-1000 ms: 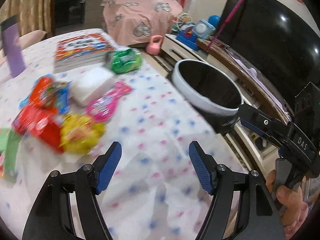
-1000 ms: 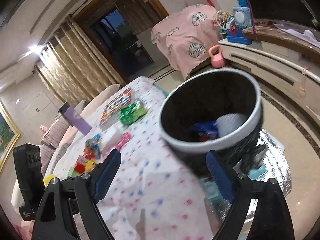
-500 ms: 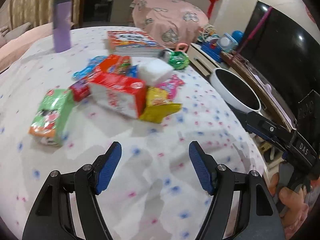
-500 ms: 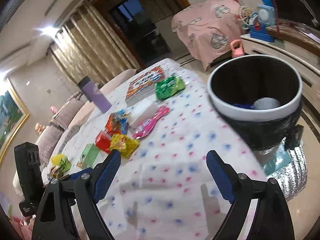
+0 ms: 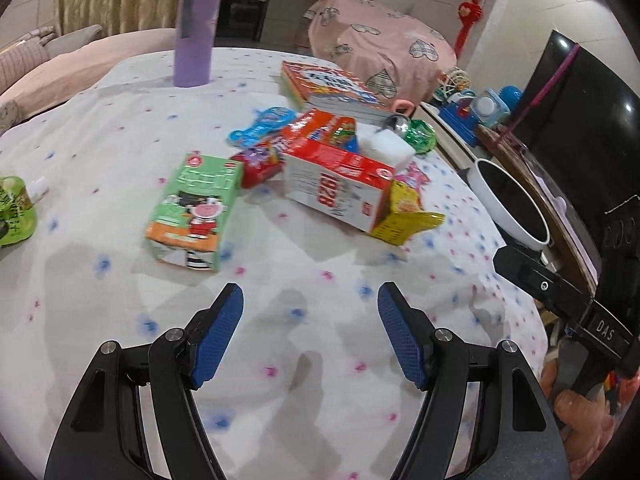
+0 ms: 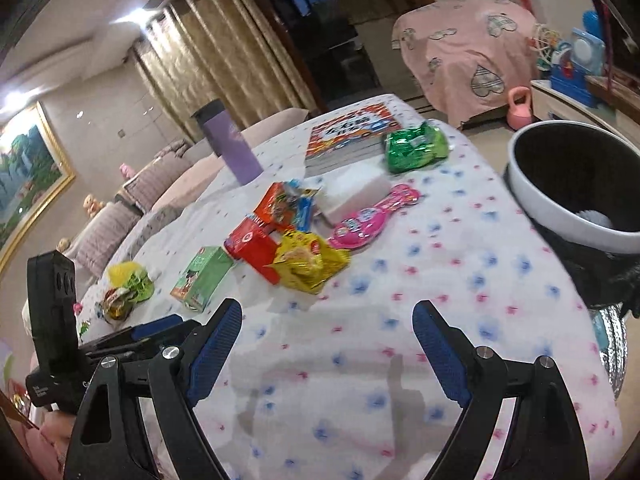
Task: Collect trash
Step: 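Return both open tools to the table toward the cartons, then grasp the green milk carton with the left tool while the right tool grasps the red juice box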
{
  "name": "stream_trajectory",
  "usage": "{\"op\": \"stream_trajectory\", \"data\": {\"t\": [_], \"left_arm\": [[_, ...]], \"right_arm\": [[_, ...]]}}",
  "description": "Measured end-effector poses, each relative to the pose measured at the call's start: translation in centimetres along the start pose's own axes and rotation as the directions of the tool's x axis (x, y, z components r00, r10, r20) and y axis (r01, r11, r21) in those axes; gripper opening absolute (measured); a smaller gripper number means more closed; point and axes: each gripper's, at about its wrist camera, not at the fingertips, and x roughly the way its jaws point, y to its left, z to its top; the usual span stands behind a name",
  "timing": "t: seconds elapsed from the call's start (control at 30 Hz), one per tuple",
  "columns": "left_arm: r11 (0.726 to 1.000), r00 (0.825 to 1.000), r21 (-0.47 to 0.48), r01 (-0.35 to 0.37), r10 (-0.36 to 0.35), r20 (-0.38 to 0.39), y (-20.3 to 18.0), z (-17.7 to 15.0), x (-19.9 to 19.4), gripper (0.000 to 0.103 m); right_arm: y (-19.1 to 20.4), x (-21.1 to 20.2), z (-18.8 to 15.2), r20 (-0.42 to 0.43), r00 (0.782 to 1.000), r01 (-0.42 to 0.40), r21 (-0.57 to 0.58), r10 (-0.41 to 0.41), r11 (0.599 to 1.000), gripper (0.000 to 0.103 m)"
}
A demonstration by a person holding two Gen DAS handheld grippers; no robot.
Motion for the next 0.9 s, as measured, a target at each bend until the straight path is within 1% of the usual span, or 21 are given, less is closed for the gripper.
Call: {"op": "stream_trajectory", "data": {"t": [0.2,0.33,0.43,0.63,0.67,0.77,0.83,0.9], "left_arm": [[0.999,0.999,-0.024,-0.032,0.032,0.014,1.7,0.7,-0.3,0.071],[0.997,0.997,-0.039,-0.065,0.066,0.026,3.1,1.4,-0.5,0.071],[0.994,0.995,-0.039,-0.099,0.099,0.012,4.1,2.1,0.0,0.071],[0.992,0.993,-0.06,-0.113,0.112,-0.022,5.9,3.1,1.4,0.071],[0.991,0.993,-0.062,-0.116,0.114,-0.029,6.0,3.3,1.7,0.071],[0.99,0.991,-0.056,-0.132,0.13,-0.045,6.2,3.6,2.5,0.071],[0.987,0.988,-0.058,-0.147,0.143,-0.062,6.4,3.7,3.2,0.071],[0.987,0.987,-0.063,-0.147,0.142,-0.072,6.7,3.9,3.7,0.071]], "right_arm": [[1.8,1.3,0.5,-0.012,1.0,-0.024,-0.039,0.023,0.999,0.089],[3.4,2.3,1.1,-0.018,0.999,-0.051,-0.102,0.049,0.993,0.089],[4.5,3.0,1.8,-0.025,0.997,-0.075,-0.147,0.072,0.986,0.089],[5.8,5.2,3.4,-0.045,0.995,-0.099,-0.219,0.091,0.971,0.088],[5.9,5.8,3.8,-0.051,0.994,-0.101,-0.229,0.091,0.968,0.087],[6.7,7.3,4.5,-0.078,0.994,-0.098,-0.271,0.08,0.958,0.079],[7.2,8.2,4.7,-0.098,0.993,-0.099,-0.302,0.072,0.948,0.07],[7.7,9.1,4.8,-0.12,0.991,-0.097,-0.338,0.06,0.936,0.068]]}}
